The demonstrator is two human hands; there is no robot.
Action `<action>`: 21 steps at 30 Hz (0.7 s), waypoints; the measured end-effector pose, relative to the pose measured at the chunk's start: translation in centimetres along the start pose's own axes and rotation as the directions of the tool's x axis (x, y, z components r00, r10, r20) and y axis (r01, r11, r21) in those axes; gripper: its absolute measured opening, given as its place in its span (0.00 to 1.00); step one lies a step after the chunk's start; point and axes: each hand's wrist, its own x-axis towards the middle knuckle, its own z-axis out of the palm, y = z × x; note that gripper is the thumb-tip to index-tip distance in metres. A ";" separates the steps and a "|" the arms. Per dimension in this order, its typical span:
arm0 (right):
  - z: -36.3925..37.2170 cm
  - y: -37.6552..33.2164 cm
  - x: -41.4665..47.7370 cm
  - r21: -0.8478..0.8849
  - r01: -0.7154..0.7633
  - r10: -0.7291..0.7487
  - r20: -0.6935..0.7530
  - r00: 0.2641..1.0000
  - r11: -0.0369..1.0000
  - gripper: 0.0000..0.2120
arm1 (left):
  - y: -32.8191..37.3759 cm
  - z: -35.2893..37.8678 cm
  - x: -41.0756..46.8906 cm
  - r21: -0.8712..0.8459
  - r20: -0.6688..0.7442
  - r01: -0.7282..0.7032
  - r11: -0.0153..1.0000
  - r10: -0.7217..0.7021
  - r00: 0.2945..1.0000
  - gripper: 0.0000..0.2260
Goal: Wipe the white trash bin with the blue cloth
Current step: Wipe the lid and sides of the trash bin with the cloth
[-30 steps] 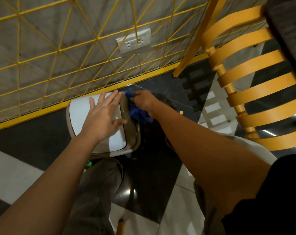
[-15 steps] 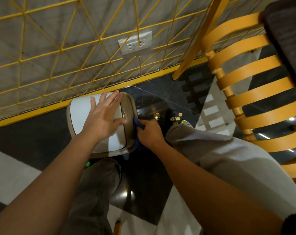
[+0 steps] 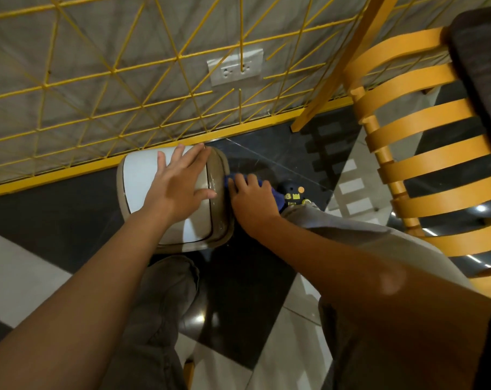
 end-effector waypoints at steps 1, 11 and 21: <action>0.4 -0.4 -0.8 -0.009 0.014 -0.014 0.015 1.000 1.000 0.20 | 0.0 0.0 0.0 0.004 0.005 0.000 1.000 0.000 1.000 0.35; 1.3 -4.4 -6.9 -0.277 0.202 -0.144 0.215 0.966 0.939 0.18 | 0.1 -0.2 -0.1 0.012 -0.005 -0.017 1.000 0.018 1.000 0.35; -0.8 -2.4 -4.0 -0.461 0.222 -0.161 0.167 0.973 0.859 0.17 | 0.1 -0.3 -0.1 0.119 0.014 -0.042 0.992 0.041 0.999 0.35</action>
